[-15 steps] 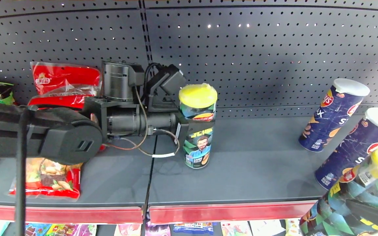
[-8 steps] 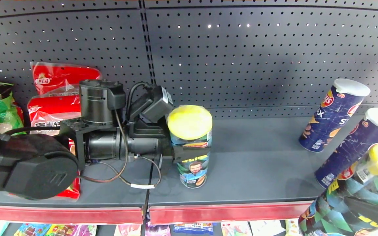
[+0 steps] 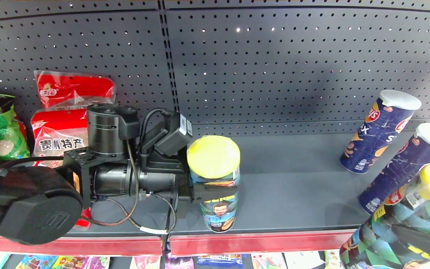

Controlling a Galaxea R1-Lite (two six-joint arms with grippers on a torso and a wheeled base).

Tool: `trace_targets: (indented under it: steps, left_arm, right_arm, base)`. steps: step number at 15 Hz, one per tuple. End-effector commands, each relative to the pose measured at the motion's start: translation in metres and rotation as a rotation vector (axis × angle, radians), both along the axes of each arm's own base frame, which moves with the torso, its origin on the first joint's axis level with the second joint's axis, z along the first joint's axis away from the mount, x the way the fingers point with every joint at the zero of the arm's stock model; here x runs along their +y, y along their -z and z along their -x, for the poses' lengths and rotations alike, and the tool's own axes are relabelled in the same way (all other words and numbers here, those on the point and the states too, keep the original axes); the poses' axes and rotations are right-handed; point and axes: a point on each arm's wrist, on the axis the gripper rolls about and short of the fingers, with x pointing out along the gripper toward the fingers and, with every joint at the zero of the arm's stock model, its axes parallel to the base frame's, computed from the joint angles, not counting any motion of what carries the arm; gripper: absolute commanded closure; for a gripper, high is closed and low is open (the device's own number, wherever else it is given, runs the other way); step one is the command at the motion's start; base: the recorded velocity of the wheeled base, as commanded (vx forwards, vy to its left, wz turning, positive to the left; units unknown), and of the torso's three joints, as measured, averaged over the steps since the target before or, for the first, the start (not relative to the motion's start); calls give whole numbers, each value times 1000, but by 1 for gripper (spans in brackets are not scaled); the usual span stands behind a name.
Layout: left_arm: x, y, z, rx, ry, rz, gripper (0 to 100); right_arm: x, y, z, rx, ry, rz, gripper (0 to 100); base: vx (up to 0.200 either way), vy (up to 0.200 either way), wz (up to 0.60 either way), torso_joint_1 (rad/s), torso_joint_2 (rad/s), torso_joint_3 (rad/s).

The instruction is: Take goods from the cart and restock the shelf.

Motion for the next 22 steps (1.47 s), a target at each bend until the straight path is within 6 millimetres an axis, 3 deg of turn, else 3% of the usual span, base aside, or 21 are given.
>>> trace_targets:
  steps: [1,12,13,22]
  left_arm:
    - [3,0,5,6,1,-3,100]
    - [-3,8,-8,18,-6,-11,100]
    - [-4,8,-9,16,-6,-12,0]
    - [-4,-5,-21,-25,-31,17,0]
  right_arm:
    - [0,0,0,-1,-1,0,100]
    - [0,-4,0,-15,1,-4,100]
    - [0,-4,0,-17,1,-4,100]
    - [0,-8,-1,-25,-1,-6,100]
  base:
    - [0,0,0,0,0,0]
    - [0,0,0,0,0,0]
    - [0,0,0,0,0,0]
    - [0,0,0,0,0,0]
